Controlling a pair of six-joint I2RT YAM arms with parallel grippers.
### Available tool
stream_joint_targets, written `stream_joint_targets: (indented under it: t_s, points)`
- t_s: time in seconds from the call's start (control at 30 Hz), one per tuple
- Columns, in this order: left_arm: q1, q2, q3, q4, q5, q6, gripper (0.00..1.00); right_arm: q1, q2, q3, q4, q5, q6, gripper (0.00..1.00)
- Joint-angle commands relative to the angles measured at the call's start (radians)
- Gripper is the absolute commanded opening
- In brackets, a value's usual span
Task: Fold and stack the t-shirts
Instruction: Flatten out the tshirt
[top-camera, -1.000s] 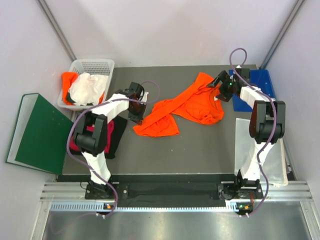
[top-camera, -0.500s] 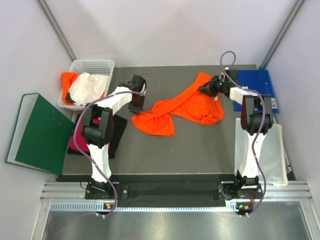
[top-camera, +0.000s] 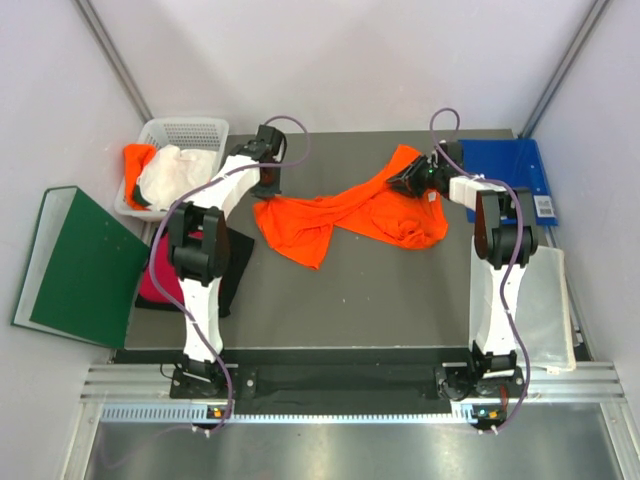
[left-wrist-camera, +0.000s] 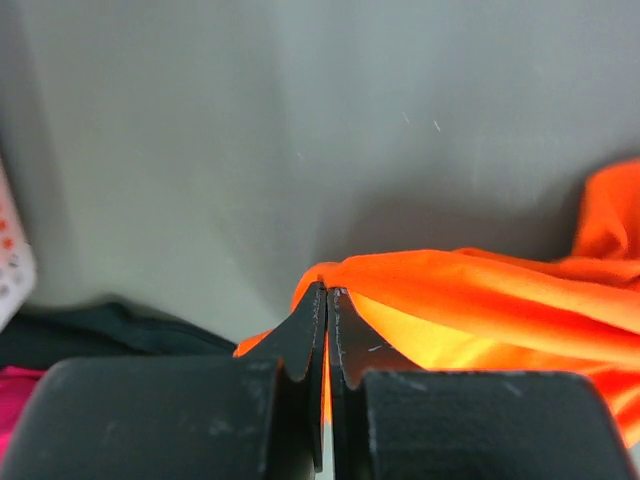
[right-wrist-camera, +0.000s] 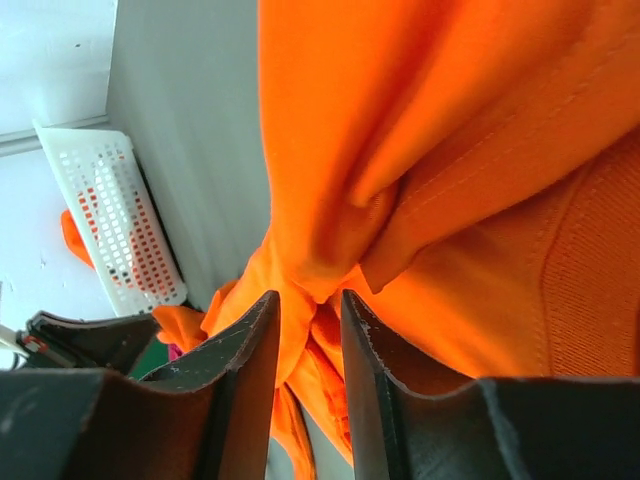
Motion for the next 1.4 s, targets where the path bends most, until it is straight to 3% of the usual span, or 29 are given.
stream_joint_targets:
  t_s: [0.0,0.23,0.37,0.47,0.5,0.6,0.67,0.8,1.0,1.13,1.37]
  points:
    - [0.025,0.050,0.094,-0.009,-0.069,-0.014,0.00,0.001,-0.055,-0.013,0.000,0.022,-0.010,0.32]
    - [0.053,0.184,0.323,-0.033,-0.134,-0.004,0.00,-0.001,-0.073,-0.024,-0.059,0.106,-0.019,0.33]
    - [0.065,0.219,0.353,-0.023,-0.106,-0.018,0.01,0.000,-0.054,0.006,-0.061,0.131,-0.019,0.34]
    - [0.068,0.224,0.341,-0.024,-0.082,-0.020,0.44,0.000,-0.040,0.022,-0.035,0.149,-0.013,0.34]
    - [0.068,0.221,0.336,-0.021,-0.074,-0.014,0.73,0.000,-0.037,0.025,-0.032,0.157,-0.008,0.34]
    - [0.068,0.183,0.293,-0.008,-0.056,-0.015,0.87,0.001,-0.014,0.048,-0.027,0.162,0.001,0.34]
    - [0.068,0.140,0.243,0.015,-0.045,-0.015,0.90,0.004,-0.009,0.062,-0.015,0.168,0.007,0.32]
    - [0.067,0.077,0.143,0.034,-0.011,-0.015,0.90,0.012,0.018,0.111,-0.014,0.179,0.012,0.16]
    - [0.067,0.014,0.040,0.005,-0.001,-0.026,0.92,0.023,0.054,0.175,-0.052,0.195,-0.014,0.05]
    - [0.067,-0.067,-0.050,0.035,0.030,-0.032,0.99,0.024,0.042,0.161,-0.093,0.200,-0.022,0.05]
    - [0.067,-0.117,-0.101,0.043,0.050,-0.030,0.99,0.009,-0.049,0.042,-0.081,0.179,-0.031,0.20]
